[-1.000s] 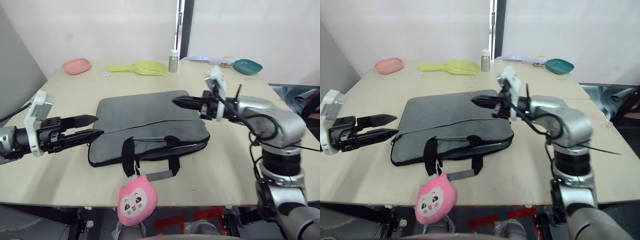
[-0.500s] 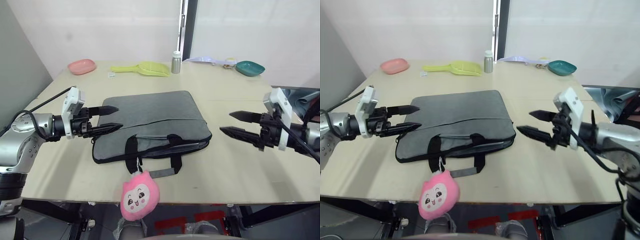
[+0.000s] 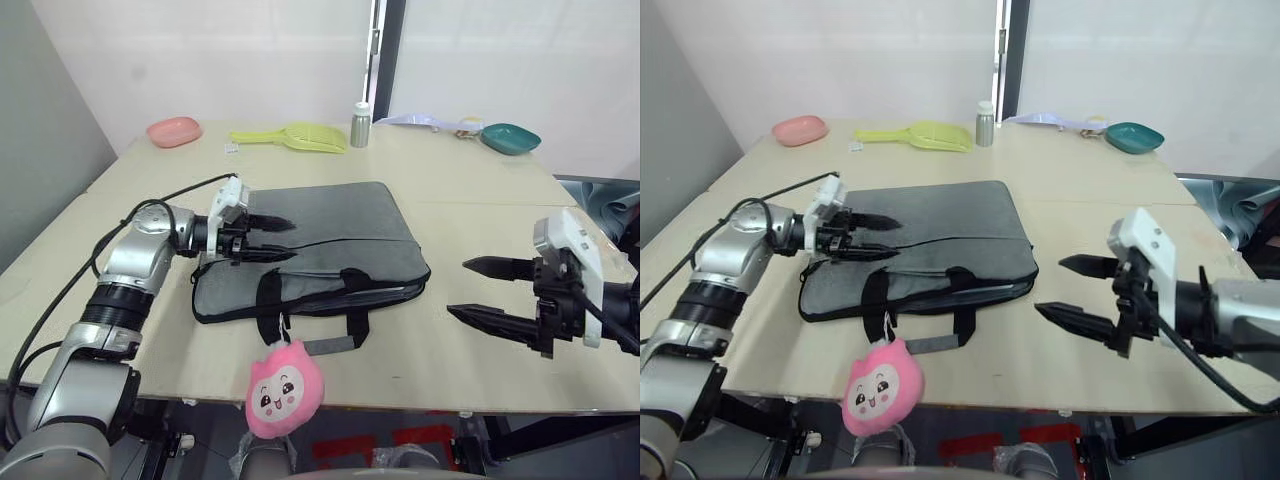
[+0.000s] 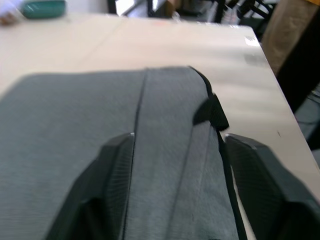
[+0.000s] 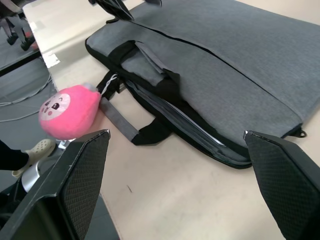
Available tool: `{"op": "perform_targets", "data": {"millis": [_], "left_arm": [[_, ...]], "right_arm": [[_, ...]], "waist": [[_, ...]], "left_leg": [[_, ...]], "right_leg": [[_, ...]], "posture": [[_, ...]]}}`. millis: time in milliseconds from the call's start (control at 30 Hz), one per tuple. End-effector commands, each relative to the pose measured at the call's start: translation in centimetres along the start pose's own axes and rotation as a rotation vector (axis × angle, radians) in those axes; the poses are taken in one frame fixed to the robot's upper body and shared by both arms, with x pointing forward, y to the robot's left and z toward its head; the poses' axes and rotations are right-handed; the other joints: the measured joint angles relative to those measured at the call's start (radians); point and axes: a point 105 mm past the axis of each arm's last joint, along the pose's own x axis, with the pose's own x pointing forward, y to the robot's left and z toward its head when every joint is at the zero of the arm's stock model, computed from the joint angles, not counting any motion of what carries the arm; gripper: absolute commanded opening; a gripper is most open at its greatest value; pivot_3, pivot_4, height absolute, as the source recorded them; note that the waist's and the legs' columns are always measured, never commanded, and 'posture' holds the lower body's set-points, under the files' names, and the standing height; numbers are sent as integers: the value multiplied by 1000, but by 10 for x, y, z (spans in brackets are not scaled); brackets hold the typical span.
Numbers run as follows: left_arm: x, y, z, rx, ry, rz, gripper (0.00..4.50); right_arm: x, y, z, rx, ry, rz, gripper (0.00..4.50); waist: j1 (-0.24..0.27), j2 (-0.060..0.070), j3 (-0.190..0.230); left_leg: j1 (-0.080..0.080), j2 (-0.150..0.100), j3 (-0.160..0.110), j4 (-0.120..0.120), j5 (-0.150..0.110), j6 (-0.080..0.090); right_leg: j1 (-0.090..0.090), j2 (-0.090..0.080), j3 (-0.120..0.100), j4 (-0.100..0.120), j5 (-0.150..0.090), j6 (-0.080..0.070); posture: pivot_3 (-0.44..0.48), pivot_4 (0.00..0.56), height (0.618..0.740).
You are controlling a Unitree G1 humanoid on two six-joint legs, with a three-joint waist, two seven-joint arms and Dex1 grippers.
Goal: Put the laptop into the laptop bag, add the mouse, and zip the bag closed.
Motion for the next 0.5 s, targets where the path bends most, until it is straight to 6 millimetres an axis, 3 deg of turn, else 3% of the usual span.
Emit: {"op": "perform_targets", "data": {"millis": [33, 167, 367, 500], "left_arm": [[3, 4, -5, 17, 30, -33, 1329], [8, 11, -22, -7, 60, -40, 57], [20, 22, -39, -9, 96, -13, 57], [22, 17, -58, 1, 176, -51, 57]], "right_arm": [[-4, 9, 16, -62, -61, 1, 4500], [2, 24, 21, -54, -102, 57, 4500], [21, 44, 12, -24, -53, 146, 4500], [33, 50, 9, 6, -35, 206, 4500]], "waist": [[5, 0, 0], [16, 0, 0], [19, 0, 0], [16, 0, 0]], "left_leg": [[0, 0, 0, 0, 0, 0], [0, 0, 0, 0, 0, 0], [0, -1, -1, 1, -1, 0], [0, -1, -1, 1, -1, 0]], "right_leg": [[0, 0, 0, 0, 0, 0], [0, 0, 0, 0, 0, 0], [1, -1, 0, 0, 0, 1], [2, -1, 0, -1, 1, 1]], "posture": [[0, 150, 740], [0, 150, 740], [0, 150, 740], [0, 150, 740]]}}
